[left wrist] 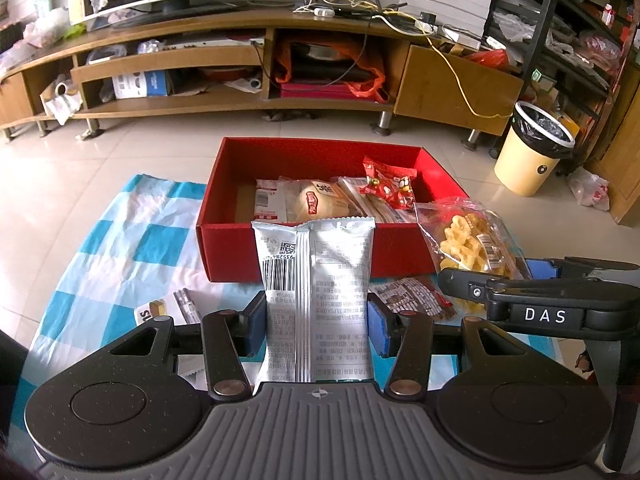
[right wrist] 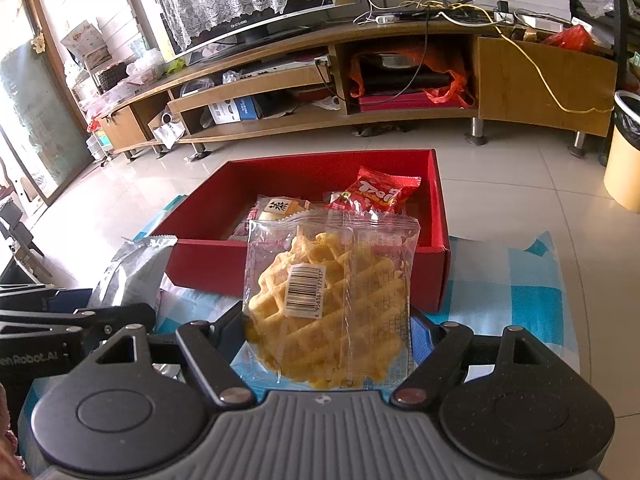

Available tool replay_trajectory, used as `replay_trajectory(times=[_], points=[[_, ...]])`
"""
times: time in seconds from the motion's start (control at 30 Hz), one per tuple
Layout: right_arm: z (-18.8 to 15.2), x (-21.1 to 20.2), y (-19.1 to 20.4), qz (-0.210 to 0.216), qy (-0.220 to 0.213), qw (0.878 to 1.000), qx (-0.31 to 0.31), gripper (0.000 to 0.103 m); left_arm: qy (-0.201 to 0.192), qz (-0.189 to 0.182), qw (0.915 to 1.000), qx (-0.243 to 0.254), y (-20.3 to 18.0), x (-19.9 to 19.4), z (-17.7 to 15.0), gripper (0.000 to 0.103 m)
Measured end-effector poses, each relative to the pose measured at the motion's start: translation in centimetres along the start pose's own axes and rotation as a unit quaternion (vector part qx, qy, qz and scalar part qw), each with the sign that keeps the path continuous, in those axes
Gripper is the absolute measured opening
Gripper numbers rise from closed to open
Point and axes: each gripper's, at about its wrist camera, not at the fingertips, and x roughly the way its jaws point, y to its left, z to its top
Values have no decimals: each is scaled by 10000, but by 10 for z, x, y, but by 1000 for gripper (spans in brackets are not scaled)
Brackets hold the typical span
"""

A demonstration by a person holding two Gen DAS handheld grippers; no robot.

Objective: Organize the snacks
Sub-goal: 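Carry the white bar packet and waffle packet over the red box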

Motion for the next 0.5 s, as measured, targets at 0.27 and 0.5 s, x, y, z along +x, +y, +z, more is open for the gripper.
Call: replay_trajectory(times=[0.27, 0.5], points=[[2, 2, 1, -1, -1, 10000, -14, 77, -5, 21, 10000, 2, 2, 3, 2, 58], [4, 4, 1, 0, -2, 10000, -7, 77, -29, 42, 10000, -5, 5, 7, 9, 58]])
